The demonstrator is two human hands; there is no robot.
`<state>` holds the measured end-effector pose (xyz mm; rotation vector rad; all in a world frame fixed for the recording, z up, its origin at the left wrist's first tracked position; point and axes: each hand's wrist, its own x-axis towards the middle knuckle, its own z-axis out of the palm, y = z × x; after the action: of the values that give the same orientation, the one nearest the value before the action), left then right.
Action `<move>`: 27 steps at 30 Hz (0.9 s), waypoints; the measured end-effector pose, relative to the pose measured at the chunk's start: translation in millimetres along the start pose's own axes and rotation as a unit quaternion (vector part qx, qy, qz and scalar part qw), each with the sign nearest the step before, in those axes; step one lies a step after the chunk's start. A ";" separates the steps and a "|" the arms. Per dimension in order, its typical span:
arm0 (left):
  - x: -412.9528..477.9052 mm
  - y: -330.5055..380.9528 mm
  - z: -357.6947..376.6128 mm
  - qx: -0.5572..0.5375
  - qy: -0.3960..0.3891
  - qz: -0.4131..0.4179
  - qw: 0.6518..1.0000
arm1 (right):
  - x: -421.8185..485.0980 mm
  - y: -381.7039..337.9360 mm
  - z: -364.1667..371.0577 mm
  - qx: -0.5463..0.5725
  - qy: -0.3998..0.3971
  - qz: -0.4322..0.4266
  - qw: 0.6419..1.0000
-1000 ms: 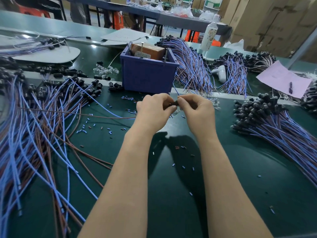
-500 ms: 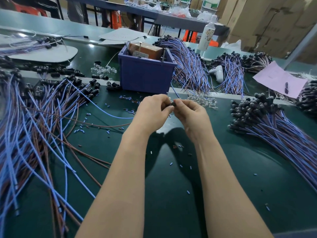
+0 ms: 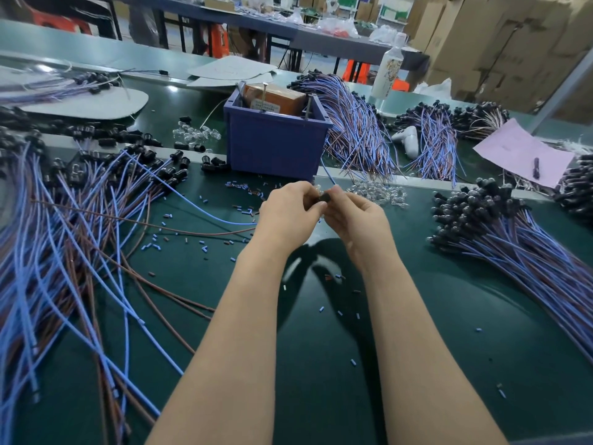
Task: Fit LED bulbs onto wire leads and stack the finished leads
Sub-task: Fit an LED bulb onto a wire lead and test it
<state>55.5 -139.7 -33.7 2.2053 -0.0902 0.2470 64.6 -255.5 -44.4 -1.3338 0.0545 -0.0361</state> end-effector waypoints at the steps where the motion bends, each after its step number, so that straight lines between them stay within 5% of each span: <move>1: -0.1 -0.3 0.0 -0.006 -0.002 -0.005 1.000 | -0.4 1.3 0.2 -0.028 -0.001 -0.010 1.000; 13: 0.8 -4.9 1.0 -0.029 -0.021 -0.011 0.999 | -1.8 1.4 -2.4 -0.102 -0.008 -0.030 0.994; 17: 1.5 0.7 2.9 0.021 0.065 0.012 0.998 | 1.3 1.1 -3.8 -0.101 0.047 -0.059 0.992; 19: 0.8 6.2 -1.1 -0.062 0.069 0.045 0.995 | 4.5 -1.7 -8.8 -0.034 0.101 -0.054 0.993; 21: -2.0 11.7 -2.6 -0.126 -0.049 0.023 0.990 | 7.5 -3.6 -15.3 0.020 0.145 -0.044 0.988; 24: -5.3 14.9 4.3 -0.181 -0.221 -0.117 0.951 | 10.4 -3.6 -22.3 0.021 0.177 -0.034 0.983; 27: -0.4 12.1 7.4 -0.391 -0.139 -0.210 0.885 | 12.8 -2.9 -27.3 -0.022 0.177 -0.022 0.984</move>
<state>54.3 -153.0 -28.7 1.3836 0.1179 -0.3122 75.7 -283.3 -48.2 -1.3602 0.3288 -0.3109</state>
